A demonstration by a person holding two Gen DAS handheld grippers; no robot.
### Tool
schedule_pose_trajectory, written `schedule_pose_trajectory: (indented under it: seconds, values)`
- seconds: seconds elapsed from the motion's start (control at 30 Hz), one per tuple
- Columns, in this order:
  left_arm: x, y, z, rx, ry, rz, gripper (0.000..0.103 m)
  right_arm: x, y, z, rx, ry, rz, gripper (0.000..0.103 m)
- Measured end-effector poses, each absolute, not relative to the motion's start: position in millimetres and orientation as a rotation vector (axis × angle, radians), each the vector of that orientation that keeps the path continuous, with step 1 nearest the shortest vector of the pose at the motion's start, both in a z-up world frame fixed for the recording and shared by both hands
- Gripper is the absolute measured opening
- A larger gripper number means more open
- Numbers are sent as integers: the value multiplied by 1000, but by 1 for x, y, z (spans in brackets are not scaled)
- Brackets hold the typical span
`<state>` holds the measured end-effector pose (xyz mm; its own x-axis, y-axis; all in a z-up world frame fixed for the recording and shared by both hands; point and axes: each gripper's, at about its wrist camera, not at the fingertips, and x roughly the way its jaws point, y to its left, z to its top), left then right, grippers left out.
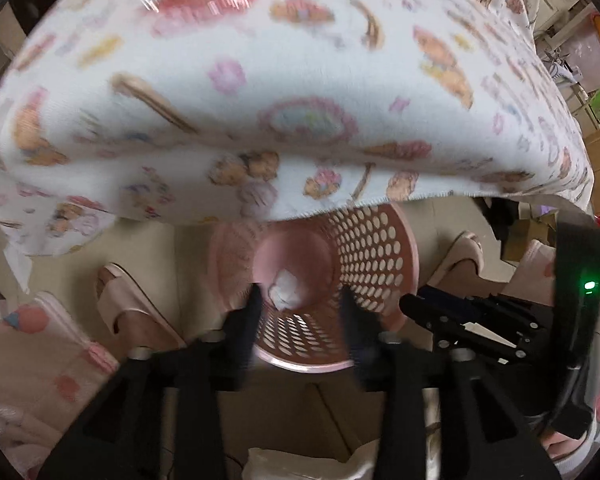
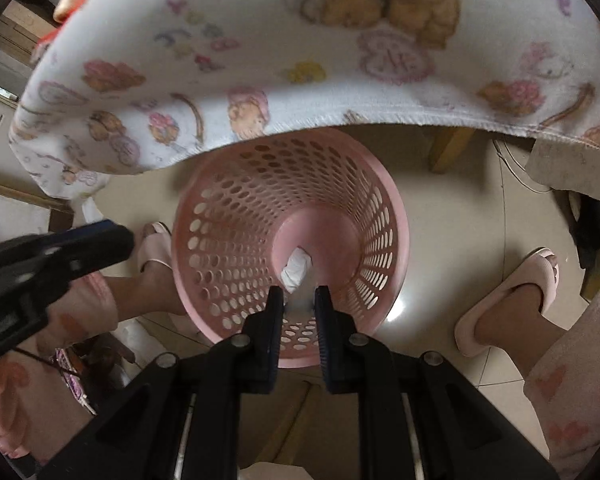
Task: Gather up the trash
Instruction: 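Lower both grippers over the pink wastebasket and open them to drop the items, then grasp the beige twine spool with the left gripper while the right gripper grasps the black cylinder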
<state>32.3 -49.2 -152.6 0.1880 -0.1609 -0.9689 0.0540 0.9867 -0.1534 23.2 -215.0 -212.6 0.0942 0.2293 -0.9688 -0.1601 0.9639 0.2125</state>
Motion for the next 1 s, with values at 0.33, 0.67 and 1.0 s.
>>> schedule_pose_trajectory:
  seconds: [0.33,0.67,1.0]
  values:
    - [14,-24,-79,-55,1059,-46,78,17,-204,-172,-58,1263,249,62]
    - [-1,-14,-18,12,766,14,102,12,-213,-92,-64,928,215,92]
    - [54,15,37,-75,793,-90,102,32,-212,-3,-108,720,261,102]
